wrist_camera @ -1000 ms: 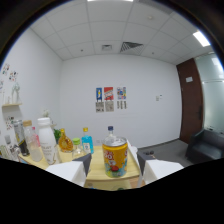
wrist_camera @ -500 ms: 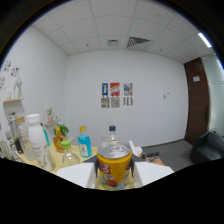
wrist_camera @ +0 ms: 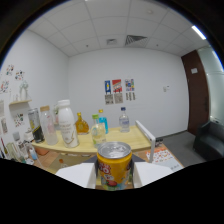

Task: Make me a cup of Vodka Sunrise.

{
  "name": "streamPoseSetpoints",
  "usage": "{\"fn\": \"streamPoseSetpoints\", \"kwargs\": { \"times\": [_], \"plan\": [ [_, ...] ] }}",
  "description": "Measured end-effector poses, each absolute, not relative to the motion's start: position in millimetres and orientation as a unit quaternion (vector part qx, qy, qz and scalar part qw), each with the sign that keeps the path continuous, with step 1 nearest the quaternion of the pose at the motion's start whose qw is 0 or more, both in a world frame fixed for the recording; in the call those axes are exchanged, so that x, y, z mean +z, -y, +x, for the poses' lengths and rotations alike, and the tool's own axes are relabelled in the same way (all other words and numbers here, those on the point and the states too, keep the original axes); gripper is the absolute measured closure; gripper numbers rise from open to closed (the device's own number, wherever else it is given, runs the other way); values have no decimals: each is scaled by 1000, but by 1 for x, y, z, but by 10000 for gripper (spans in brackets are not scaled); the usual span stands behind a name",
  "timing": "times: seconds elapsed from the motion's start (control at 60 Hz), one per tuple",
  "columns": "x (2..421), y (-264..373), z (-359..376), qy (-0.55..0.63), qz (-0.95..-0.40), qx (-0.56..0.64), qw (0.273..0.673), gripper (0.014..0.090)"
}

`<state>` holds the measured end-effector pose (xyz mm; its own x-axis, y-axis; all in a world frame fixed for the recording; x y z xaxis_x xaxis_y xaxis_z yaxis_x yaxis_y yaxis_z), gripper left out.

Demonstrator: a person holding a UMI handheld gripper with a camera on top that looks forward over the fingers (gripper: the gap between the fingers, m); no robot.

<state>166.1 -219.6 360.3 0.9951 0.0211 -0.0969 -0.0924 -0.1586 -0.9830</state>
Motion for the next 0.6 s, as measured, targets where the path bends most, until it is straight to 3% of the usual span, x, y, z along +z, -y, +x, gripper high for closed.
{"fn": "streamPoseSetpoints", "kwargs": {
  "times": [0.167, 0.267, 0.4, 0.6],
  "plan": [
    [240, 225, 144, -60, -808, 53, 584, 537],
    [198, 226, 133, -74, -824, 48, 560, 537],
    [179, 220, 124, -29, -832, 3, 554, 536],
    [187, 209, 122, 143, -807, -156, 551, 538]
  ]
}}
